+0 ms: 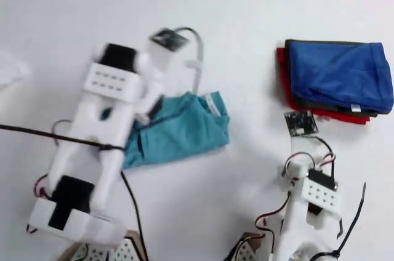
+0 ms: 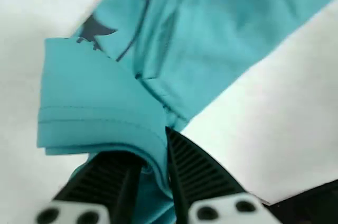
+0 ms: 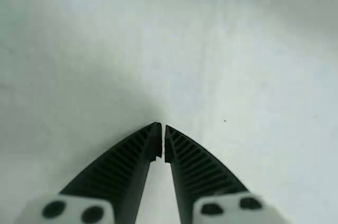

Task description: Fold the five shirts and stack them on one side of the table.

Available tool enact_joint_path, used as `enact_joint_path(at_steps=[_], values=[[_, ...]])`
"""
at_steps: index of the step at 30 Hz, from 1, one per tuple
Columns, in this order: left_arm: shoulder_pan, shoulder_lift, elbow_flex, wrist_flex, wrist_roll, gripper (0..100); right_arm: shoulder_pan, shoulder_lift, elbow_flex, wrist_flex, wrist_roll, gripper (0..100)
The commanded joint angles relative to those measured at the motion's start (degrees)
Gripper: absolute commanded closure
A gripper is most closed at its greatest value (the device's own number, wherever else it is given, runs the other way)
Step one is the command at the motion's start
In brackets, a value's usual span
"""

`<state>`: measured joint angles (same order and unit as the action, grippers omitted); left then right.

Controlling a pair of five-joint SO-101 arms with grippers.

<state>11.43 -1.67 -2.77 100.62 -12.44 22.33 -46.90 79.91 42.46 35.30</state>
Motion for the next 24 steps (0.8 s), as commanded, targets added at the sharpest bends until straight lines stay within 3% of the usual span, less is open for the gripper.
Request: enact_joint_path(at_steps=[1,13,18,24], values=[[6.1,-2.7,-2.3,-2.5,3.1,97,0.9,-1.3,0.0,-1.7,0.2,97.9],[15.8,3.1,-2.3,-17.5,6.7,97,0.8,-1.6,0.7,-1.9,0.2,97.9],[16.4,10.5,-2.4,-21.5,6.7,97,0.8,-1.6,0.7,-2.0,0.2,97.9],[16.7,10.5,-2.4,-24.0,6.7,97,0.8,-1.6,0.7,-2.0,0.2,97.9]])
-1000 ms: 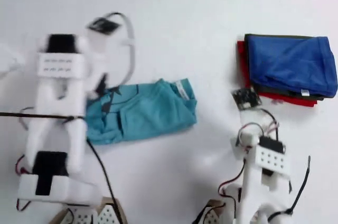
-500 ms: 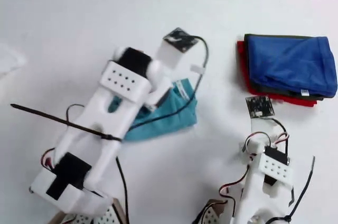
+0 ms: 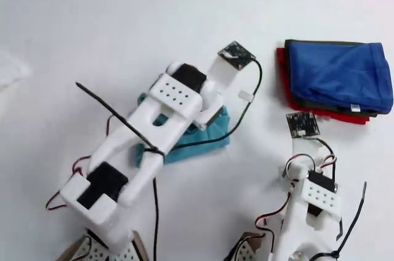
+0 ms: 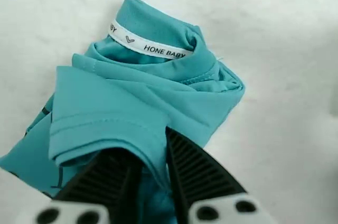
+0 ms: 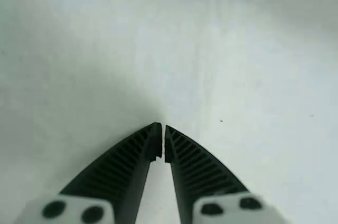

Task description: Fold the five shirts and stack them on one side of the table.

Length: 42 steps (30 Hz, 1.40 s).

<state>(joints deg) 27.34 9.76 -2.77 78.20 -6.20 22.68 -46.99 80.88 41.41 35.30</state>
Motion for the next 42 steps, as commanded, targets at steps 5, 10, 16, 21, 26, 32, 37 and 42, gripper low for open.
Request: enact_joint_path(at_steps=[5,10,16,21,26,32,37,42], values=[[0.9,-0.8,-2.4,-1.9,0.4,97,0.5,-1.5,-0.3,-0.9,0.2,97.9],[0.6,-1.1,-2.5,-1.9,0.4,89,0.5,-1.5,-0.3,-0.9,0.2,97.9],[-2.2,-1.1,-11.6,2.7,0.4,79,0.5,-1.5,-0.3,-0.9,0.2,97.9],[-7.5,-0.9,-22.3,11.0,0.0,88,0.5,-1.5,-0.3,-0.9,0.2,97.9],[-11.2,-0.6,-17.2,14.5,-3.3,98,0.5,-1.6,-0.3,-0.9,0.2,97.9],[-16.0,-0.7,-1.8,1.6,-5.0,97,0.5,-1.6,-0.3,-0.9,0.2,97.9],[-14.2,-0.6,8.4,-8.2,-3.7,97,0.5,-1.6,-0.3,-0.9,0.2,97.9],[-9.1,-0.9,12.9,-10.5,-1.1,97,0.5,-1.6,-0.3,-0.9,0.2,97.9]])
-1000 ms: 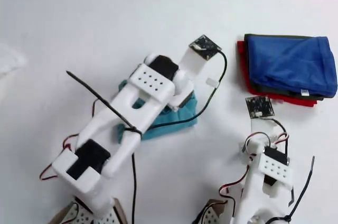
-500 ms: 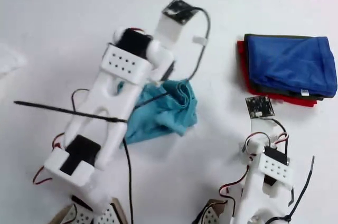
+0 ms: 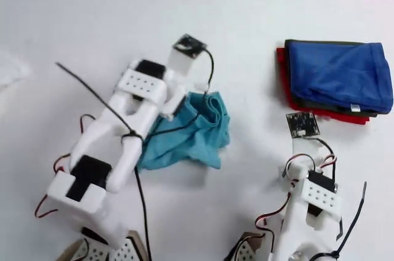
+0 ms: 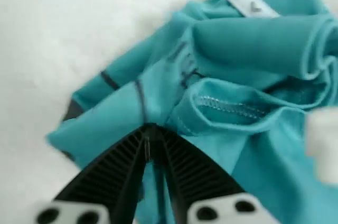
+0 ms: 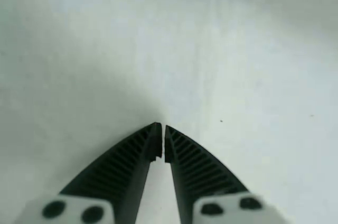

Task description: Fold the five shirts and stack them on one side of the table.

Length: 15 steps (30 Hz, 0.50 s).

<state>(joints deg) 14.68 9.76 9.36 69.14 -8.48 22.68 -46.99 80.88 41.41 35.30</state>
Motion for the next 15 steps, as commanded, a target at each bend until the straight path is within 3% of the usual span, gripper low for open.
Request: enact_joint_path(at_steps=[1,9,15], values=[[4.9,-1.0,0.8,-1.1,1.1,97,0.5,-1.6,-0.3,-0.9,0.2,97.9],[12.4,-1.1,-4.5,9.4,3.0,97,0.5,-1.6,-0.3,-1.0,0.2,97.9],[12.0,-1.1,-12.5,19.1,-1.5,97,0.5,-1.6,-0.3,-1.1,0.2,97.9]])
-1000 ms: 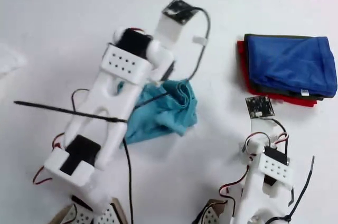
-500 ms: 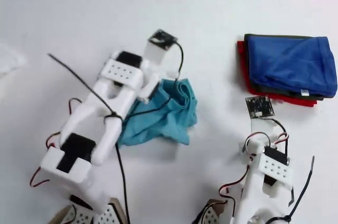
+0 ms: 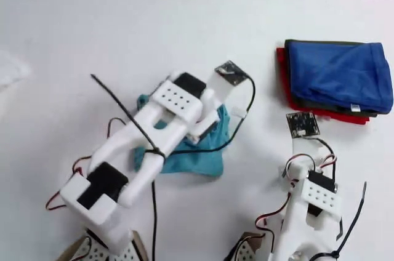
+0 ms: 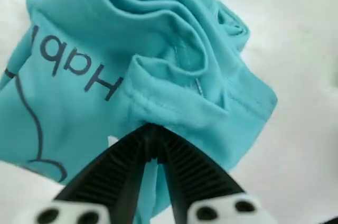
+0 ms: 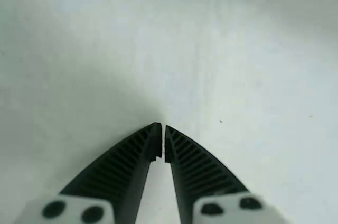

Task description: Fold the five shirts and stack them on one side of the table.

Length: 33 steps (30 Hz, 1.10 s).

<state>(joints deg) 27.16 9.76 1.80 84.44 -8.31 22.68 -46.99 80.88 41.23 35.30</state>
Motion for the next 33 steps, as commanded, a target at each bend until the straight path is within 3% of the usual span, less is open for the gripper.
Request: enact_joint_path(at_steps=[1,5,16,25,33], values=[[-1.4,-1.1,-6.4,4.0,-1.6,97,0.5,-1.6,-0.3,-0.9,0.2,97.9],[-4.1,-0.4,-7.3,-1.1,-1.2,97,0.5,-1.6,-0.3,-0.9,0.2,97.9],[-4.2,-0.6,10.4,-17.8,-1.2,97,0.5,-1.6,-0.3,-0.9,0.2,97.9],[-3.3,-1.1,11.0,-12.7,-1.3,97,0.5,-1.6,-0.3,-0.9,0.2,97.9],[4.5,-1.1,11.2,-8.5,-1.5,97,0.5,-1.6,-0.3,-1.0,0.2,97.9]])
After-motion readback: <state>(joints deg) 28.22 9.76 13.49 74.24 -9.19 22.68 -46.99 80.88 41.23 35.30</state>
